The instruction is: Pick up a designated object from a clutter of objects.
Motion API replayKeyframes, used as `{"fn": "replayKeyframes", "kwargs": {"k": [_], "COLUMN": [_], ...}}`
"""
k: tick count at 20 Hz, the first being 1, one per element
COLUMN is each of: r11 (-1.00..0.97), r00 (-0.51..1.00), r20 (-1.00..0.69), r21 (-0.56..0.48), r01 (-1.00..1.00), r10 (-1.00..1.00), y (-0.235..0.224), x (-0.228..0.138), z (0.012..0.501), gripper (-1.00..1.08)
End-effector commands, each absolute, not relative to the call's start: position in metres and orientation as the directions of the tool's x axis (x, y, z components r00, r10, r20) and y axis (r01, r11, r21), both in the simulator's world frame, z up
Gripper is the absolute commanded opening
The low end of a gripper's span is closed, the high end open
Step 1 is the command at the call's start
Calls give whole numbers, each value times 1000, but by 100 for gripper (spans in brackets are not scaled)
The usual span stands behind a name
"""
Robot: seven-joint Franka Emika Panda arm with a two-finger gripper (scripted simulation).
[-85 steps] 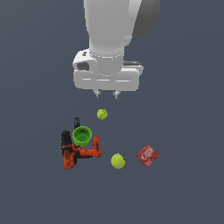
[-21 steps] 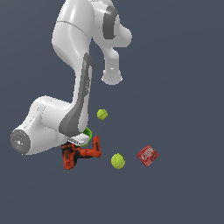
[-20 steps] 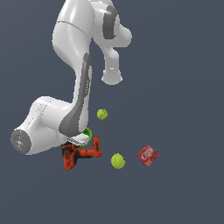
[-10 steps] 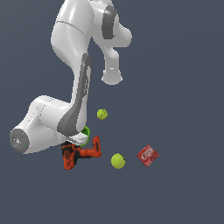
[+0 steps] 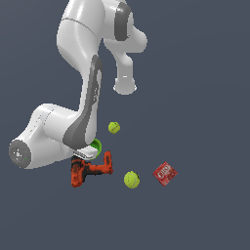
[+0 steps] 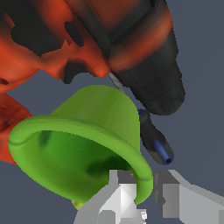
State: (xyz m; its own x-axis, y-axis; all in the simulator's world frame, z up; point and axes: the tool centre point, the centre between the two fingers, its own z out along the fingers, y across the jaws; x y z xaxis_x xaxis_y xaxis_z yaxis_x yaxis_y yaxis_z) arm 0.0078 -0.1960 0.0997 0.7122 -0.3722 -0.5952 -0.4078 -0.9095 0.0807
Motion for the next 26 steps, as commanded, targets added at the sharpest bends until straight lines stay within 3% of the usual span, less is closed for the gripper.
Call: {"fn": "replayKeyframes", "kwargs": {"k": [1, 8, 26], "r11": [-909, -910, -912], "r00": [714, 715, 717], "r20": [-593, -593, -593], "r21": [80, 79, 76], "r01": [-408, -407, -403], "r10": [-373, -371, -366], "y": [-196, -194, -186], "x": [6, -6, -45], "z": [111, 165, 359], "gripper": [-100, -100, -100]}}
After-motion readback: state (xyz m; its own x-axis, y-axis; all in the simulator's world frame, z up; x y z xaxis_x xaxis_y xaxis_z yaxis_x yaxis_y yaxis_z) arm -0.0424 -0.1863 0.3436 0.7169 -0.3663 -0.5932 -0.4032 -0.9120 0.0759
